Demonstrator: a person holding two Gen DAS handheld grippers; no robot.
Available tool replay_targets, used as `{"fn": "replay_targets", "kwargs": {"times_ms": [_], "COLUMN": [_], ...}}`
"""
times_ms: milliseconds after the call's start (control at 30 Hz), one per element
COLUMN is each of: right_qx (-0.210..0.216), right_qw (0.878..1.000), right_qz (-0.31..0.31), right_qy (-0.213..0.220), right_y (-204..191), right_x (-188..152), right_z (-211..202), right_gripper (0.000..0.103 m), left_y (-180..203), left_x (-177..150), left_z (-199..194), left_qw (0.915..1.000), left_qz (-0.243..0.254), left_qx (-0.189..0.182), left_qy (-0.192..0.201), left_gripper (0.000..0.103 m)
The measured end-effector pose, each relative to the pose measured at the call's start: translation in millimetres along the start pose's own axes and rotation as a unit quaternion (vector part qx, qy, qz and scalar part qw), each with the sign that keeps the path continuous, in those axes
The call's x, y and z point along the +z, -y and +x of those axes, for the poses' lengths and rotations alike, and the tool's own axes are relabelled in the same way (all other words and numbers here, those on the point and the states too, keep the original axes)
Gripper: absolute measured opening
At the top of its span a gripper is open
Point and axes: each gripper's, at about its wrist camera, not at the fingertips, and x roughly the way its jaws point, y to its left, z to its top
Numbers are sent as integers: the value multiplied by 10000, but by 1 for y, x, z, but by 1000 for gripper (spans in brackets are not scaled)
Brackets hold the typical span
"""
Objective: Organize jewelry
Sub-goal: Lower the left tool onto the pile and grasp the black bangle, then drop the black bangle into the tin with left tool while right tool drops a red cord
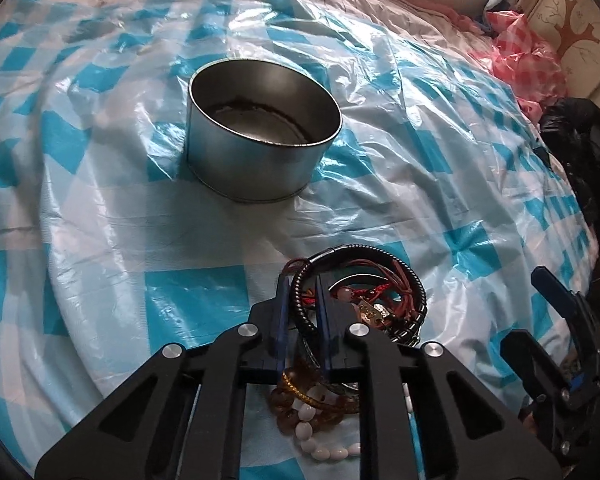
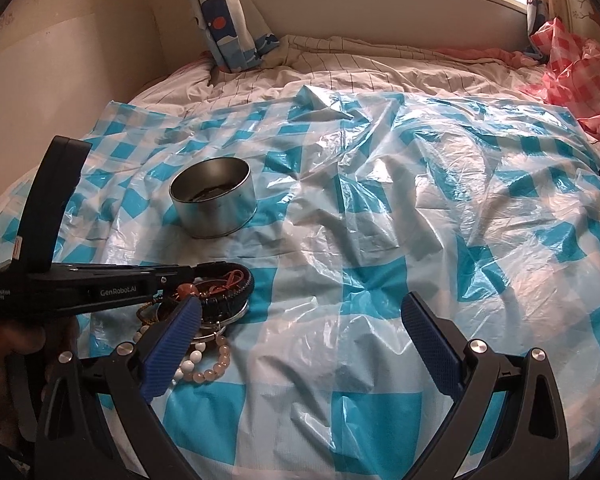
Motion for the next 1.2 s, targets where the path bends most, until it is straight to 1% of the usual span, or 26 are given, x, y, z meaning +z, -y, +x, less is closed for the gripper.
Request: {"fn": "replay_targets", "kwargs": {"times_ms": [67,100,200,367,467,567,700,767,833,867,900,933,967,1000,1033,1133,1167,1200], "right_qx": [-1,-4,-9,0,86,343,681,814,1005,1095,1124,1142,1180,1185,1189,1217,1266,1319], "right_qw": [10000,10000,10000,10000,10000,9993,9960,9944,9919,9902,9893,9885,9876,9868,9864,9840,9828,9817], "right_qz": [-8,-17,1,-5,-32,-127,-449,-520,-490,-449,-421,-387,-343,-254,-209,-68,-31,0], "right_qy": [-4,-6,-3,-11,-36,-119,-354,-437,-609,-740,-829,-907,-972,-1077,-1117,-1297,-1345,-1373], "right_y": [0,-1,-1,-1,-2,-7,-23,-28,-32,-34,-35,-35,-35,-34,-33,-31,-31,-30], "right_x": [0,0,0,0,1,2,10,14,19,22,23,23,24,26,26,28,27,26], "right_z": [0,1,2,1,3,9,32,42,56,65,71,76,81,89,91,102,105,106], "right_gripper": [96,96,96,96,96,96,96,96,95,90,79,74,66,61,59,47,39,25], "left_y": [0,0,3,-19,-34,-51,-65,-69,-70,-71,-71,-72,-73,-74,-75,-77,-77,-77], "left_x": [2,3,4,7,7,3,3,3,4,4,5,4,5,5,6,6,6,6], "left_z": [2,3,-3,-22,-31,-41,-48,-50,-51,-52,-53,-53,-54,-54,-55,-57,-57,-58], "left_qw": [10000,10000,9998,9990,9979,9956,9929,9920,9916,9915,9914,9913,9913,9913,9912,9910,9909,9910], "left_qz": [5,35,110,-201,-405,-629,-856,-887,-890,-881,-872,-870,-868,-867,-872,-885,-881,-870], "left_qx": [-30,2,142,109,32,-27,80,161,202,225,248,259,261,263,267,266,266,267], "left_qy": [-60,-48,110,390,514,692,828,882,921,930,943,949,953,959,964,973,980,984], "left_gripper": [11,8,7,6,7,7,7,7,7,7,7,7,7,7,7,7,7,7]}}
